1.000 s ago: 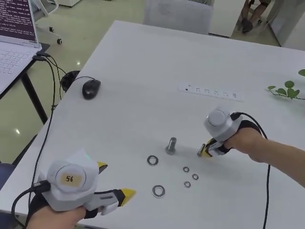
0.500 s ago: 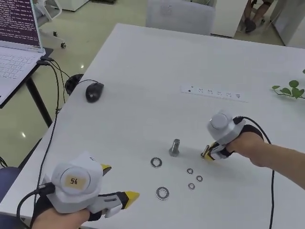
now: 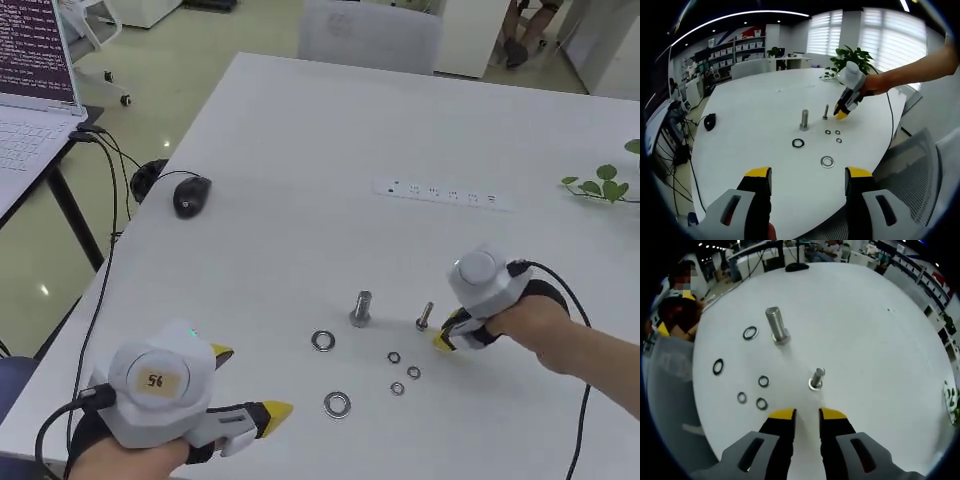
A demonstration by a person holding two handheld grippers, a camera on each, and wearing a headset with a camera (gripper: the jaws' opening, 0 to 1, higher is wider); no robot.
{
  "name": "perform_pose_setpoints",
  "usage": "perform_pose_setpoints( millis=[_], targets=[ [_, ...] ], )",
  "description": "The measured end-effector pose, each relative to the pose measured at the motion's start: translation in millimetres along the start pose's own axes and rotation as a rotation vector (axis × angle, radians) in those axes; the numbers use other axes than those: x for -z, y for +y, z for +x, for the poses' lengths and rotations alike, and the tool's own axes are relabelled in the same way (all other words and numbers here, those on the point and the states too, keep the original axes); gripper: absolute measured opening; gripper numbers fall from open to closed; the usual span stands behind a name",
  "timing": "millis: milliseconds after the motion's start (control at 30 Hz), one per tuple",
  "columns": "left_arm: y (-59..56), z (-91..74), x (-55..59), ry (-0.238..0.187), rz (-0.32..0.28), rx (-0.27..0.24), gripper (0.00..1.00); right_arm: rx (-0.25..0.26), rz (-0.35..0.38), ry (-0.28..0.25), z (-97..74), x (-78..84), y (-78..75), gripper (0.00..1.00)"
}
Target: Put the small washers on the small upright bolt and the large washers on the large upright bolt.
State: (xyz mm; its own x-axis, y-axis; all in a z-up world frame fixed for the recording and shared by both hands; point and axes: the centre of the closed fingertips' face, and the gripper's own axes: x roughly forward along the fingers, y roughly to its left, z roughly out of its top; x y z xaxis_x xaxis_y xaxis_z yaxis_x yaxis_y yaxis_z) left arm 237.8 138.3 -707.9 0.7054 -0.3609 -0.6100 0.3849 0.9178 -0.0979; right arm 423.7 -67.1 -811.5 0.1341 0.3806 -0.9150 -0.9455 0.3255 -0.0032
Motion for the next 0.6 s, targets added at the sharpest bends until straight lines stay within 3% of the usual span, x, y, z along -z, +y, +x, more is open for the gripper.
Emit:
perform_pose_setpoints(
  millis=[200,600],
  targets=[
    [-3.9,1.9,-1.4,0.006,0.017,0.017,0.59,-0.005,0.034,-0.033,-5.5,20.4,19.7,0.21],
    [-10.0,1.7,-4.7,0.007,0.062,0.056,0.59,-0.017,0.04,-0.084,-8.2,32.1,61.7,0.22]
  ],
)
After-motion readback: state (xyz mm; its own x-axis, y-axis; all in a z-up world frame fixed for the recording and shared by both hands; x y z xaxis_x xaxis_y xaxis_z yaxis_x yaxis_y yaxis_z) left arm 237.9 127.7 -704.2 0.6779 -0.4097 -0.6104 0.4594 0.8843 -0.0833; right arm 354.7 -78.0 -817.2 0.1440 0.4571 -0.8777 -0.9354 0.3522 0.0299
